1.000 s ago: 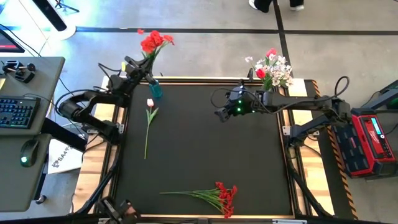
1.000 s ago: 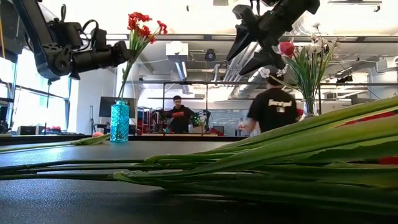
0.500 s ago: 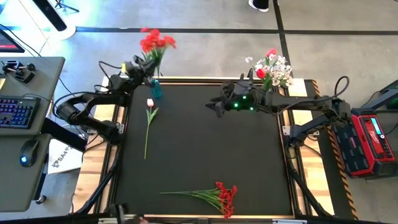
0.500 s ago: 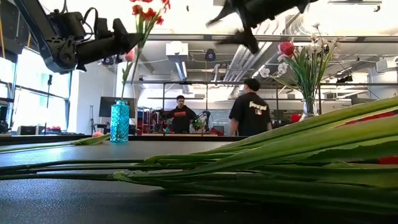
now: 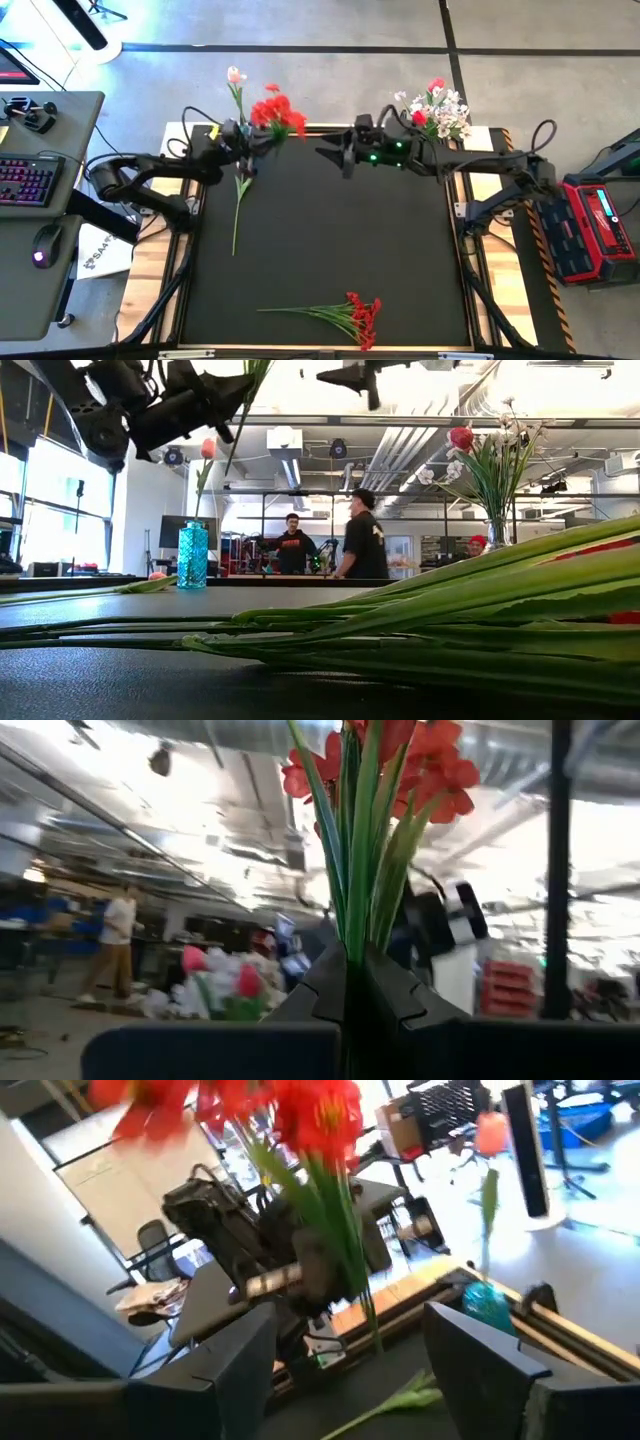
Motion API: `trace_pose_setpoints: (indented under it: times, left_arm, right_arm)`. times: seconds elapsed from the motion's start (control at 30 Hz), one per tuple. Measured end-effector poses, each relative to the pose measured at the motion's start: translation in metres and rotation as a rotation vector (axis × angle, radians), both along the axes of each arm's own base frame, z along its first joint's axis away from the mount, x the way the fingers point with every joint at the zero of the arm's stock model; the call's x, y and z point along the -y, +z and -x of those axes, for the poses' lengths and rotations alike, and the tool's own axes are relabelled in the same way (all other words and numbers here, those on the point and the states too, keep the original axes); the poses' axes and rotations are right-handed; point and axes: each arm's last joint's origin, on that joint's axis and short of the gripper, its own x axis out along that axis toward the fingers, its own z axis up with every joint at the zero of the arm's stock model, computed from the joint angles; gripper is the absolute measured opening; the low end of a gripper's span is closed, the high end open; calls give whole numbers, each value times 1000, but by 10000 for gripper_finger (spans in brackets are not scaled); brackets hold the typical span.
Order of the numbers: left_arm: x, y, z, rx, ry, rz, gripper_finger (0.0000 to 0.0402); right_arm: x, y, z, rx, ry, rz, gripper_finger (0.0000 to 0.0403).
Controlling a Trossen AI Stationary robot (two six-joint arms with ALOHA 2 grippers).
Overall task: Sort flowers into vase by color
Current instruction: Put the top red flowers into the blue vase
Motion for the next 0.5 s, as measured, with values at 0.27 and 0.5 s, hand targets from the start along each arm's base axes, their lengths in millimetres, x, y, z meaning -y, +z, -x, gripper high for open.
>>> trace_pose_setpoints:
  times: [0.27,0.5]
  left_arm:
    - [19,-3,-13,-19,-27,-10,1]
    - [25,-3,-16,-19,-56,-8,3]
  right_arm:
    - [7,10,-39,-84,55,81,238]
    - [11,20,-65,-151,106,119,200]
